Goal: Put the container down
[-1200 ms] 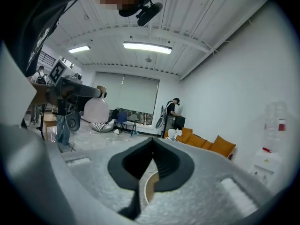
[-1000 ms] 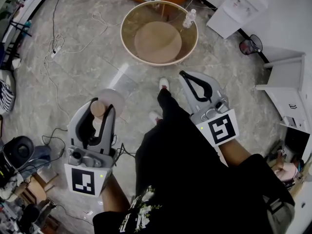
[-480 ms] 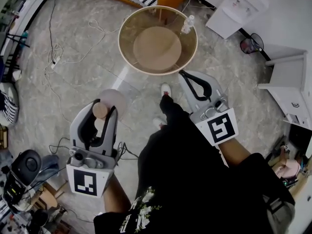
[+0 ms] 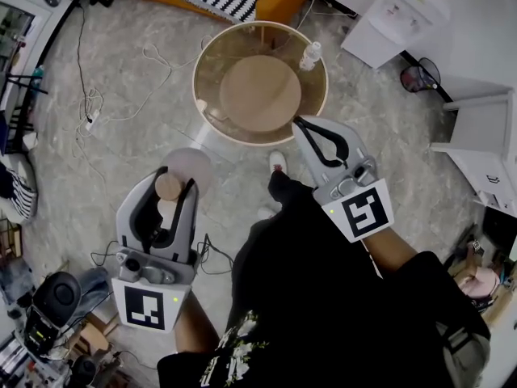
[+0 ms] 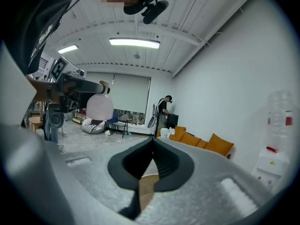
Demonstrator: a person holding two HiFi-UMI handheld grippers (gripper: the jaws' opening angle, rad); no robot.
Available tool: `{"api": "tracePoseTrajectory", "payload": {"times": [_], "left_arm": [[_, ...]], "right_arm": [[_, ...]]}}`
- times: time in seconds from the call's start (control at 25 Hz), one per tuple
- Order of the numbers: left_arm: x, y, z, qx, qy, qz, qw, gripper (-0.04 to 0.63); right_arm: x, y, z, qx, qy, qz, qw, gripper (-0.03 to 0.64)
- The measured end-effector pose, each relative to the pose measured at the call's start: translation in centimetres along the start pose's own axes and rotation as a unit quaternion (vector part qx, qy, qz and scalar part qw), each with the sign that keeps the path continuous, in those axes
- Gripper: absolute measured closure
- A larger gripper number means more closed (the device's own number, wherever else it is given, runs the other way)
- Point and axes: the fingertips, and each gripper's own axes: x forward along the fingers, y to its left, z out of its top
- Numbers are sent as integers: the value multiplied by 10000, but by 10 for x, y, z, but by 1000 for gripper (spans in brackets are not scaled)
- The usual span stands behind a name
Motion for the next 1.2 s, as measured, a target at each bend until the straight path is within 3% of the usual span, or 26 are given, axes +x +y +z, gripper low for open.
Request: {"api": "tracePoseTrajectory", "payload": {"times": [0.2,0.4,0.6,1.2], "left_arm": [[71,10,-2,27,77,53,10000,454],[90,21,-7,-191,138,76,9997,454],[118,34,-23,-193,242,-4,9995,454],[208,29,-72,-440,448,-1085,9921,454]], "right_arm": [[28,-51,-21,118,29,192,9997,621],[38,-61,-21,196,-71,232,9995,621],[48,-73,-47,306,183,177,9992,621],[68,-98,-94,552,826,-248,9947,621]]}}
